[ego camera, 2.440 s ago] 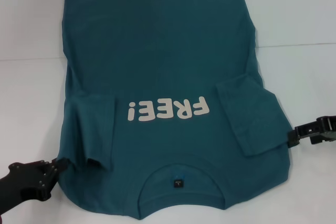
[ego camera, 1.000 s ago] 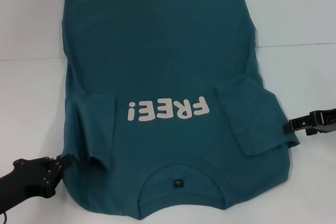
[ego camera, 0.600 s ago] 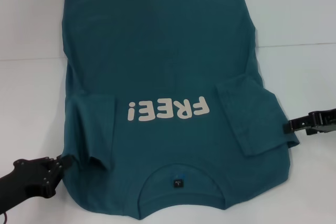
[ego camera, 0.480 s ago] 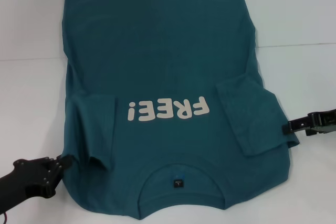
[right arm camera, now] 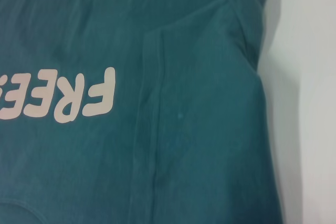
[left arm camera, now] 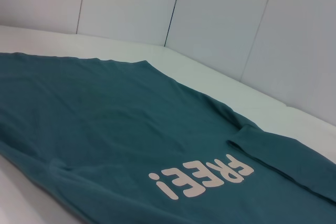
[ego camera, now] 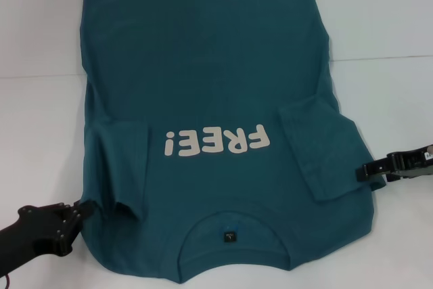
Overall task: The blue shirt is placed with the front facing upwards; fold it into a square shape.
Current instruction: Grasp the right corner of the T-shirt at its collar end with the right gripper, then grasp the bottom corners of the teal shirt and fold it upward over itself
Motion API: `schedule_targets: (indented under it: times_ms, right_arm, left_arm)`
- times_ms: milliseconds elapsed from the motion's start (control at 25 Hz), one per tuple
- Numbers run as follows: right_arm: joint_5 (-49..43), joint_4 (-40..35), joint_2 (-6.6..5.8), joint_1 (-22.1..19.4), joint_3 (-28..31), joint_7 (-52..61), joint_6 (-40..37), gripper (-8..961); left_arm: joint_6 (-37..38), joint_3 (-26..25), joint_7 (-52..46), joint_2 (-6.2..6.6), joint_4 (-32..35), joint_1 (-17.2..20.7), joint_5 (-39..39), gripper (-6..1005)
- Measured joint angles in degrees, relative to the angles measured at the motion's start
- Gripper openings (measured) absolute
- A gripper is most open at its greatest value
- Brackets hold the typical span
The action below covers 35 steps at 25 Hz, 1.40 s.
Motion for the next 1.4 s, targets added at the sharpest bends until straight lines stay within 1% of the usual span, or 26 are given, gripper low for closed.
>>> schedule_targets:
  times_ms: [680, 1080, 1200, 1400]
  right_arm:
    - [0.0, 1.3, 0.29, 0.3, -2.1, -1.0, 2.0, 711]
    - [0.4, 0.6, 0.41, 0.4, -2.1, -2.5, 1.4, 222]
    - [0.4, 0.6, 0.41, 0.4, -1.9, -2.9, 1.2, 12]
    - [0.5, 0.0, 0.42, 0.1, -1.9, -3.6, 0.4, 13]
  left_arm:
    - [0.0, 0.0, 0.0, 0.0, 0.0, -0.1, 0.0, 0]
    - [0.5, -0.3, 0.0, 0.0, 0.0, -0.2, -0.1, 0]
    - [0.6, -0.3, 0.0, 0.03, 0.0, -0.2, -0.1, 1]
    - [0.7, -0.3, 0.0, 0.13, 0.0, -0.3, -0.1, 1]
